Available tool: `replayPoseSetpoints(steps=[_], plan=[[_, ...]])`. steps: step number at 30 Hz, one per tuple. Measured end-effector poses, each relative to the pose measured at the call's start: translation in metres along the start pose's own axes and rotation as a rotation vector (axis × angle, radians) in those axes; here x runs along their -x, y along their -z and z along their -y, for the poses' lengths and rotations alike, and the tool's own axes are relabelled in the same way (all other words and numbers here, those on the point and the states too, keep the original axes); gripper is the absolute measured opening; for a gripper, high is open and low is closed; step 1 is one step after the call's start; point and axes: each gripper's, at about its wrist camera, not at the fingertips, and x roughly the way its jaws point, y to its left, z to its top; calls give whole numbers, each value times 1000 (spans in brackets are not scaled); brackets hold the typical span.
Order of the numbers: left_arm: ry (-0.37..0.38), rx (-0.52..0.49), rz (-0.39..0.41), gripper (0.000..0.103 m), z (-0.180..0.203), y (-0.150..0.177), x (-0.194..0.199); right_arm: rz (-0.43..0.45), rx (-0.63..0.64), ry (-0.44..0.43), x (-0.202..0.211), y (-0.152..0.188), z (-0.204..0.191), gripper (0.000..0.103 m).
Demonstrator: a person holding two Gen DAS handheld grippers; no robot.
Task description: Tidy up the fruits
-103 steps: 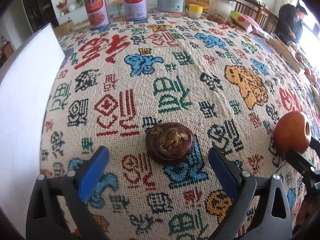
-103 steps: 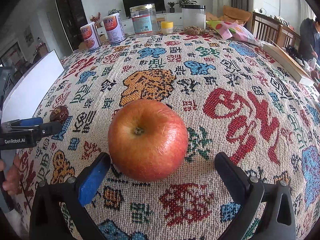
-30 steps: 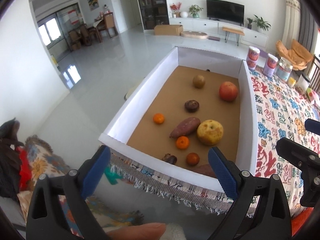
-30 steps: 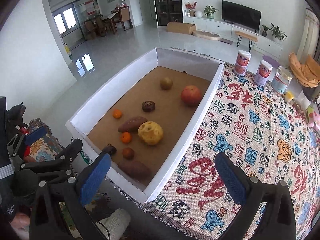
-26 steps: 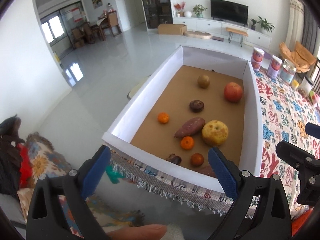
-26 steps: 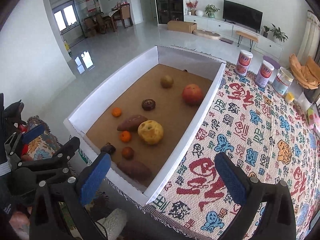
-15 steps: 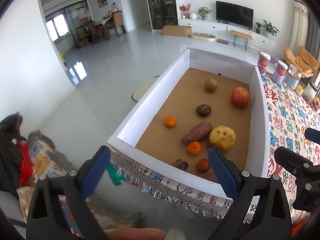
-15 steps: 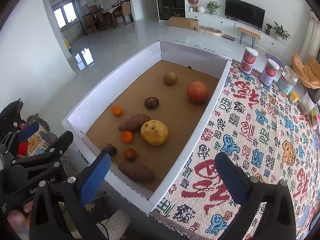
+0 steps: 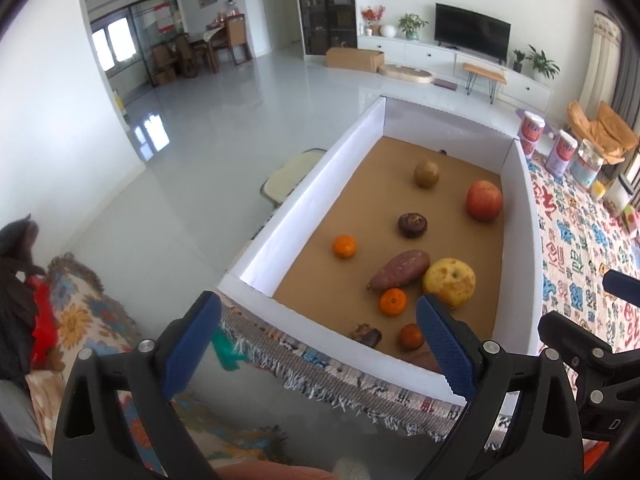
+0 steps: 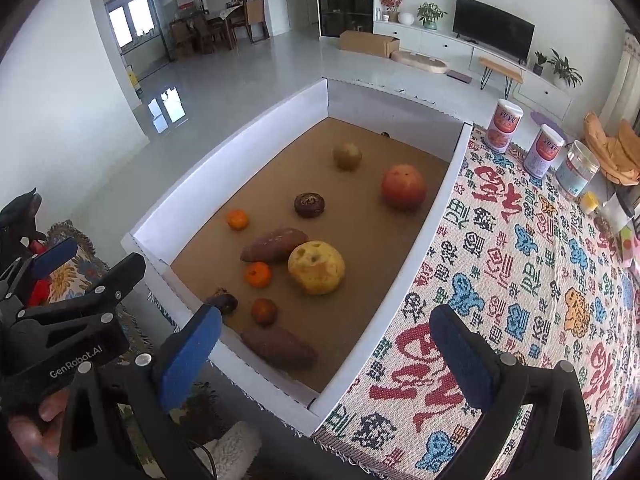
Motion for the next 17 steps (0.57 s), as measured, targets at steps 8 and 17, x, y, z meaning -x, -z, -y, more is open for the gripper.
replayPoseSetpoints(steps=[8, 17], plan=[[20, -17, -8, 99, 7, -4, -3, 9, 3, 22, 1, -3, 2, 103], [63, -23, -10, 99, 11, -2, -4, 4, -10, 30, -2, -2, 8, 103]])
